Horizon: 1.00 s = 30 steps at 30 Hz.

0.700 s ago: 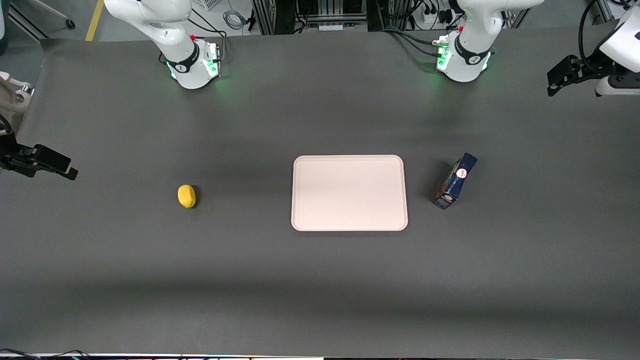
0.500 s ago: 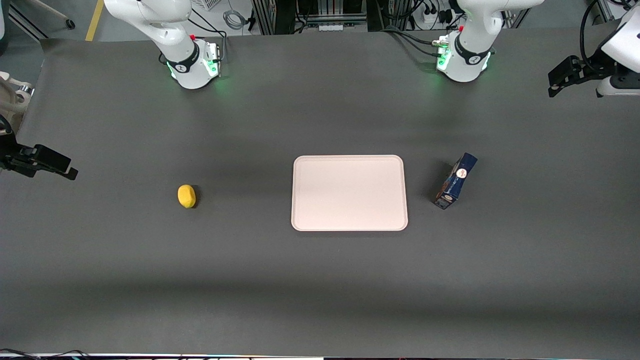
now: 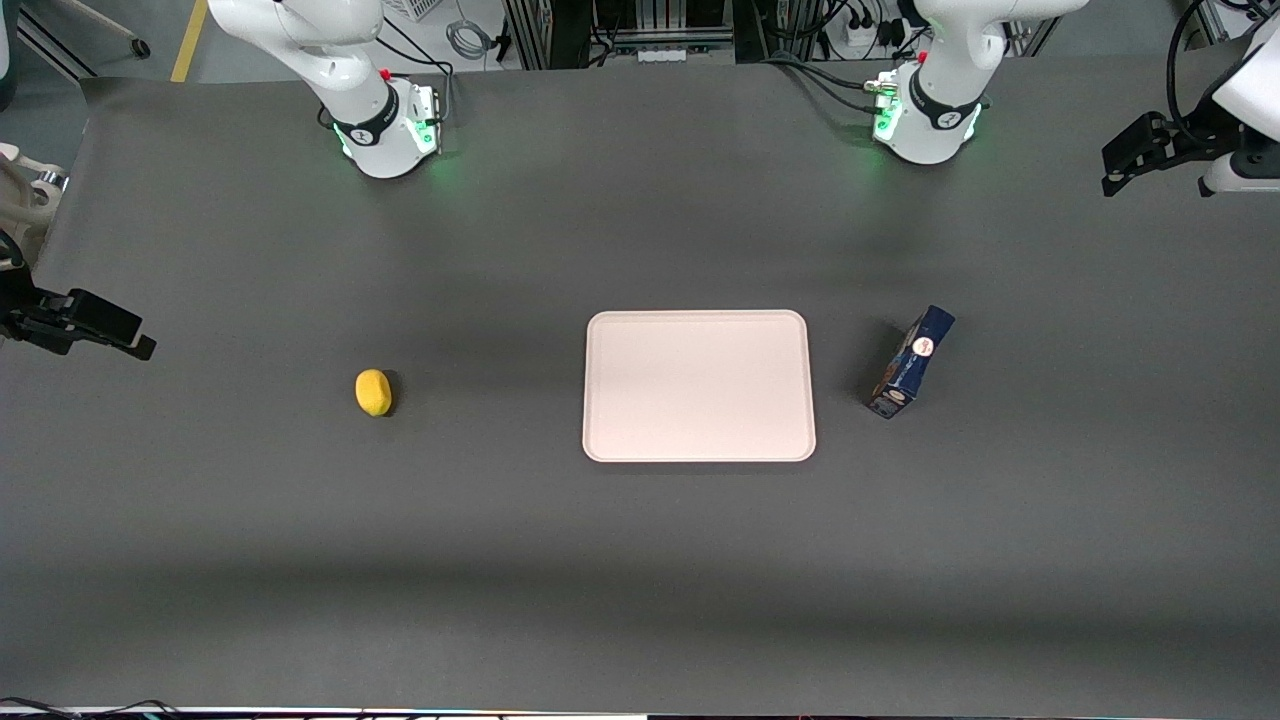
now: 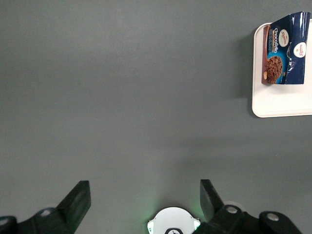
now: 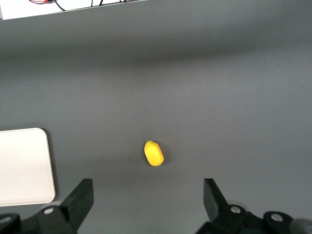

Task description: Place cookie box on tray

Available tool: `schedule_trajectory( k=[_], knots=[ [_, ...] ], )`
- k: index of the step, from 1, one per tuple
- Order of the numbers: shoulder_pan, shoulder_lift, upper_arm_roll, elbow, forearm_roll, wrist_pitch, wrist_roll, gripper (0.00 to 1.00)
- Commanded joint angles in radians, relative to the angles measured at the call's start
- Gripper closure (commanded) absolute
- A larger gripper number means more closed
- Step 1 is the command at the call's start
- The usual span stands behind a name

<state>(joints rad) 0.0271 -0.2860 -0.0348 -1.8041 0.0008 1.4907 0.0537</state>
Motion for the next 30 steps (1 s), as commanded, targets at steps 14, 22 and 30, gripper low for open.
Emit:
schedule_trajectory(
  k=[14, 22, 30],
  knots=[
    [-0.006, 0.238, -0.148, 0.201, -0.114, -0.093, 0.011, 0.00],
    [-0.007, 0.320, -0.177, 0.013, -0.110, 0.156, 0.077, 0.00],
    [-0.004, 0.373, -0.177, -0.148, -0.062, 0.368, 0.178, 0.00]
  ],
)
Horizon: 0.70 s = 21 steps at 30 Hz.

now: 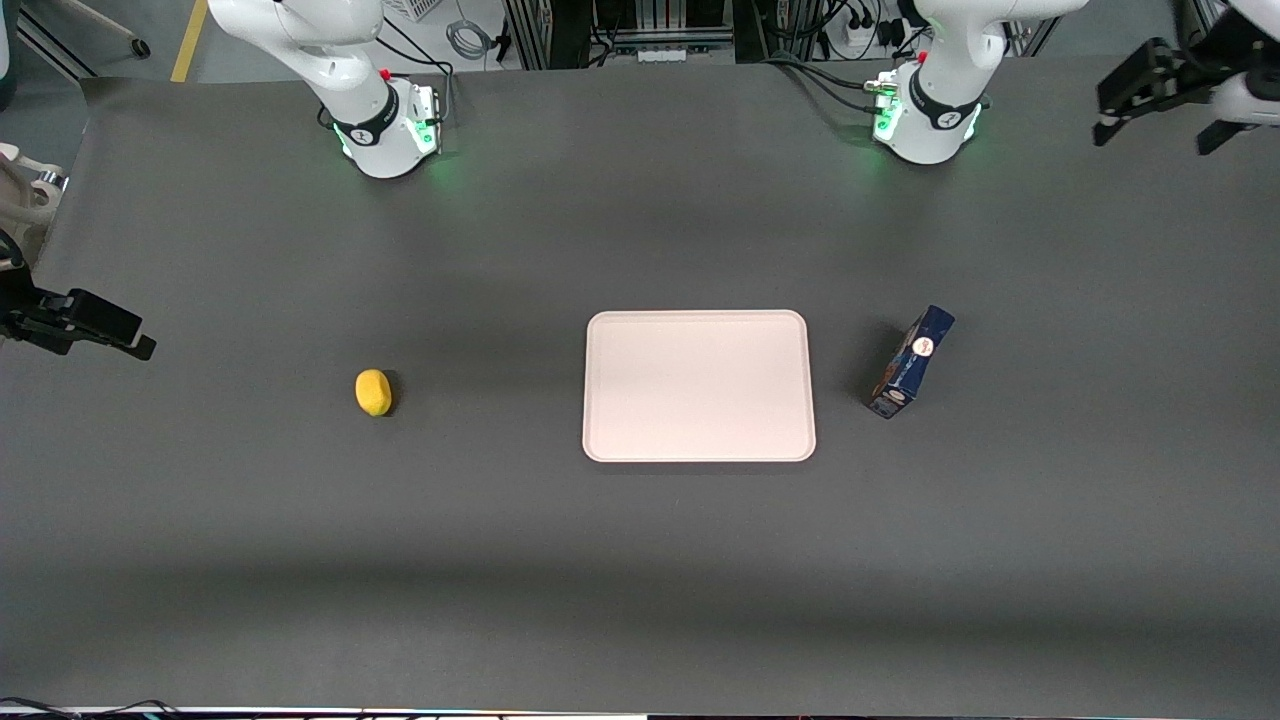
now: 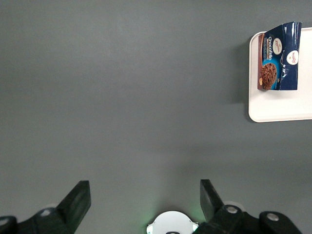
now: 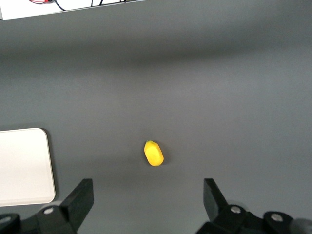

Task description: Place cookie box on tray

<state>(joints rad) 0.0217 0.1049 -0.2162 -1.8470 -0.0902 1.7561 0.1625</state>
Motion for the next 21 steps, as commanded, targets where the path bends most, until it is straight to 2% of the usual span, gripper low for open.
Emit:
schedule_trajectory(
  k=[1, 5, 10, 21],
  knots=[
    [0.001, -0.010, 0.005, -0.132, 0.044, 0.133, 0.071, 0.00],
    [-0.002, 0.006, 0.005, -0.227, 0.095, 0.255, 0.071, 0.00],
    [-0.006, 0.006, 0.003, -0.351, 0.098, 0.410, 0.069, 0.00],
    [-0.008, 0.022, -0.038, -0.440, 0.098, 0.509, 0.045, 0.00]
  ],
)
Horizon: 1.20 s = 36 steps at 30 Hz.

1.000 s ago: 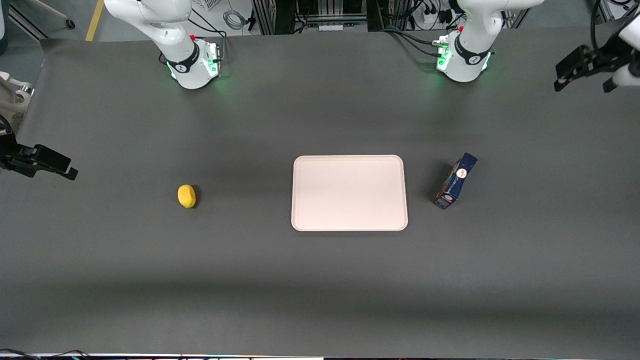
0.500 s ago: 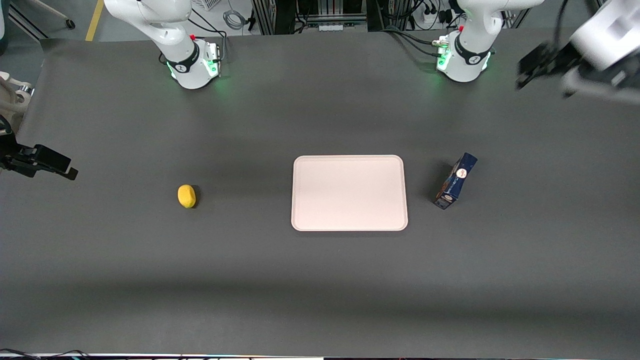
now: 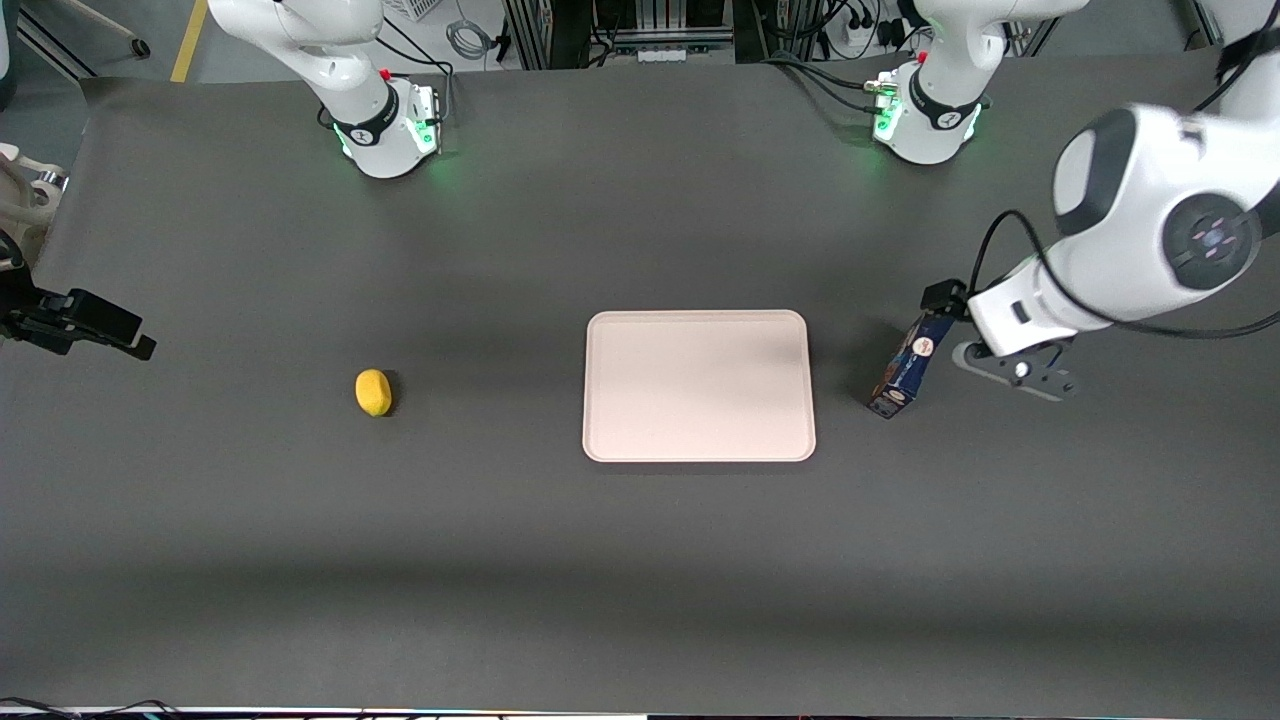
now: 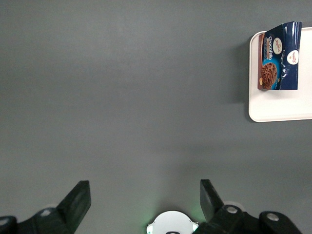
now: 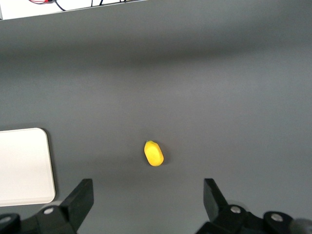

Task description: Place cookie box on tray

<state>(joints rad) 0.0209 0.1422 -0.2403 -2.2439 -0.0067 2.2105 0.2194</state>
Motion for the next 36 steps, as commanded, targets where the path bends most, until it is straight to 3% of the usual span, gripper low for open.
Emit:
schedule_trajectory(
  k=[1, 9, 10, 13, 18, 21, 27, 36],
  knots=[
    [-0.009, -0.010, -0.014, -0.054, 0.014, 0.080, -0.017, 0.00],
    [-0.009, 0.059, -0.014, -0.066, 0.016, 0.215, -0.026, 0.00],
    [-0.009, 0.062, -0.014, -0.066, 0.016, 0.222, -0.026, 0.05],
    [-0.007, 0.071, -0.014, -0.065, 0.016, 0.227, -0.026, 0.30],
    [-0.001, 0.074, -0.013, -0.062, 0.016, 0.224, -0.029, 0.82],
    [-0.001, 0.074, -0.011, -0.052, 0.016, 0.210, -0.043, 0.99],
    [0.001, 0.068, -0.011, 0.004, 0.016, 0.141, -0.061, 0.99],
    [-0.006, 0.065, -0.051, 0.360, 0.014, -0.326, -0.273, 0.98]
  ],
)
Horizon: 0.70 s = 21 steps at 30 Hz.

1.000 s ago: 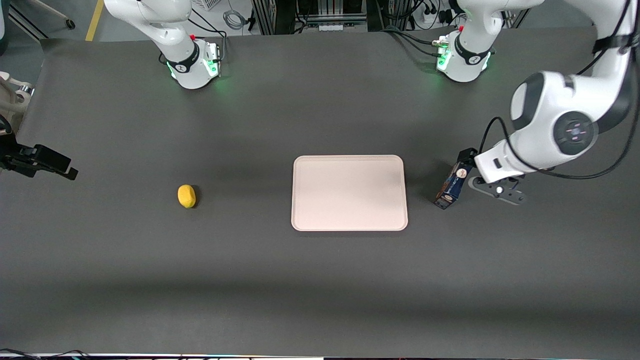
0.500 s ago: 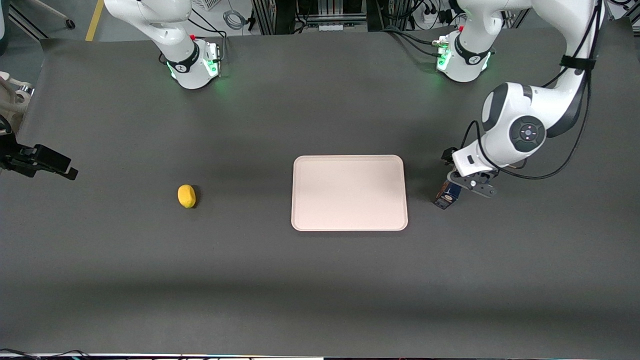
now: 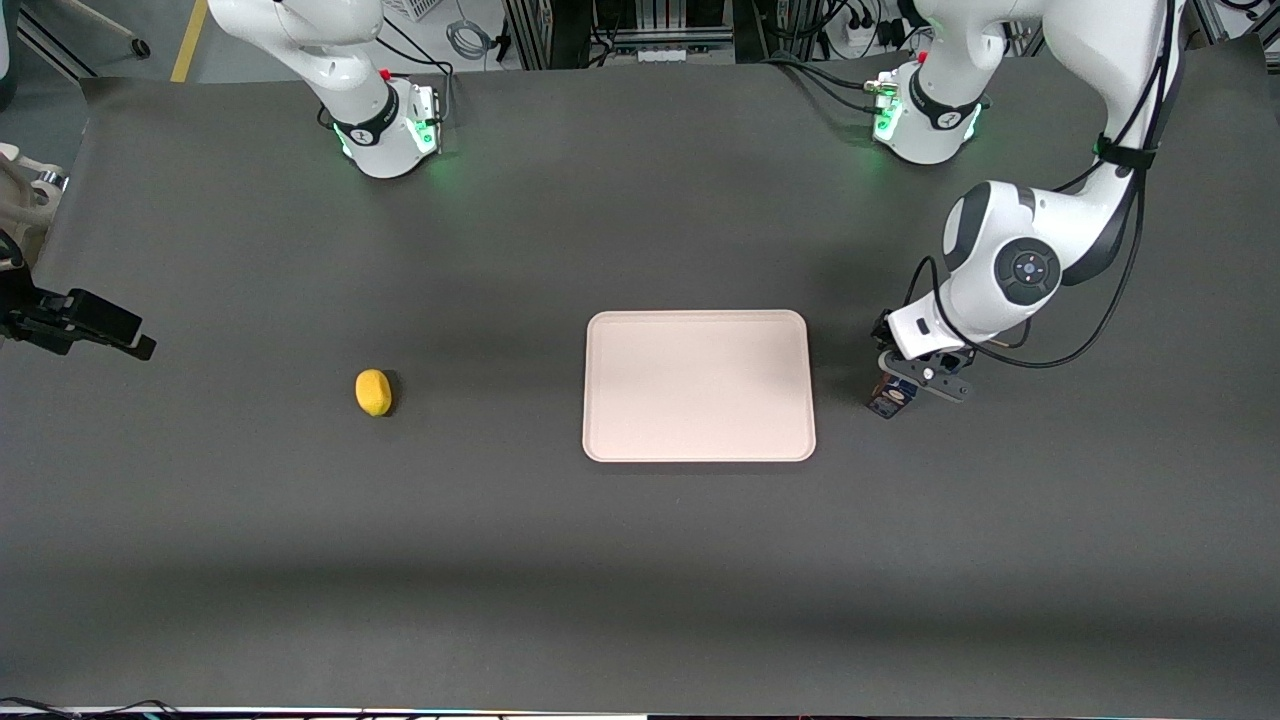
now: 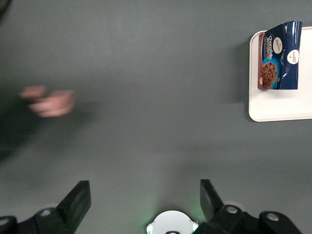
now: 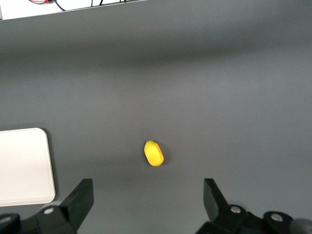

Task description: Place cookie box on tray

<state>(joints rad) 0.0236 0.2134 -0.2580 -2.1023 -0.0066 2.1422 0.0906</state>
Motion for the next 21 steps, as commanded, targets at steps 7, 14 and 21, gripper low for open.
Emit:
schedule_trajectory(
  k=[7, 14, 21],
  knots=[
    [-0.011, 0.001, -0.086, 0.421, -0.024, -0.472, -0.377, 0.98],
    [-0.014, 0.050, -0.184, 0.441, -0.070, -0.408, -0.623, 0.98],
    [-0.030, 0.170, -0.228, 0.438, -0.049, -0.259, -0.683, 0.96]
  ],
)
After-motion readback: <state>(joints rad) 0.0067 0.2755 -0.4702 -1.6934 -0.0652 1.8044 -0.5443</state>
